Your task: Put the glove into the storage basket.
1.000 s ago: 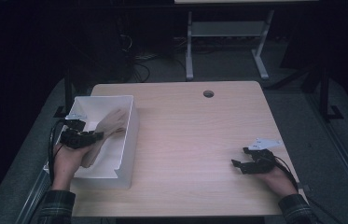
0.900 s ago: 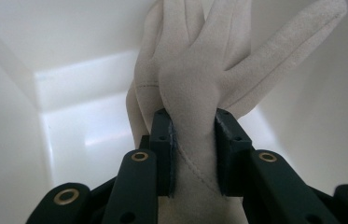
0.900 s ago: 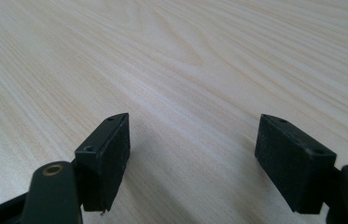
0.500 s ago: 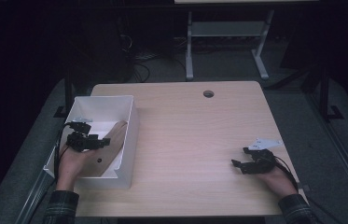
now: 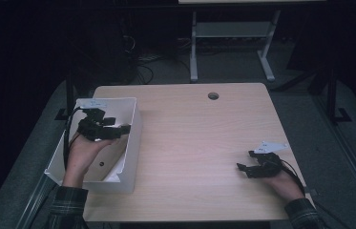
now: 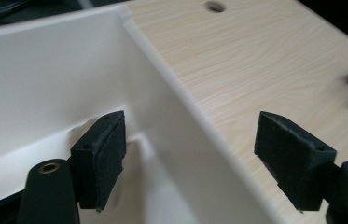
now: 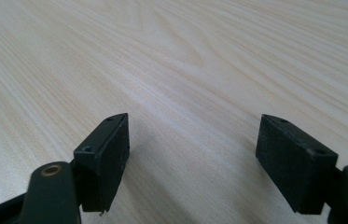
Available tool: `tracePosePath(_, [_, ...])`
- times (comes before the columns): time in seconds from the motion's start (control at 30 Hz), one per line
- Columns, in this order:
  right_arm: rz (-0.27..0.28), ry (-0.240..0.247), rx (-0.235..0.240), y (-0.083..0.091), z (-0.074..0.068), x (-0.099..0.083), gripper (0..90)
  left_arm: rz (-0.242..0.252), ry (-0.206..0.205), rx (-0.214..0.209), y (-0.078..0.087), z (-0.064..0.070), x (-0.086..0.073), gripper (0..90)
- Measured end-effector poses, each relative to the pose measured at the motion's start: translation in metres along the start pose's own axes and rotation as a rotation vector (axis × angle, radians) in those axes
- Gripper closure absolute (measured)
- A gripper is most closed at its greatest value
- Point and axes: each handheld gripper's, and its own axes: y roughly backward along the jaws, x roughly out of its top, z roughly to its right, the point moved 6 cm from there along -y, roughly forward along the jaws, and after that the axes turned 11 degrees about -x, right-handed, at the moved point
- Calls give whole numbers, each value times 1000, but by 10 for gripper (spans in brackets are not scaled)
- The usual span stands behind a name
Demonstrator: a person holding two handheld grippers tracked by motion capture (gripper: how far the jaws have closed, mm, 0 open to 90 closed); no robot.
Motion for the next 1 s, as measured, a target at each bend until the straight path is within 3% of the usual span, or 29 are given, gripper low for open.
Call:
tracePosePath(0.3, [-1, 2, 2, 0, 0, 0, 249, 4, -80, -104, -33, 54, 21, 239])
tracePosePath(0.5, [-1, 5, 2, 0, 0, 0, 244, -12, -114, -153, -63, 83, 22, 236])
tracePosePath(0.67, [-2, 11, 4, 0, 0, -1, 239, -42, -137, -183, -89, 101, 14, 230])
tracePosePath(1.0, [-3, 12, 3, 0, 0, -1, 238, -113, -183, -201, -133, 115, -19, 230])
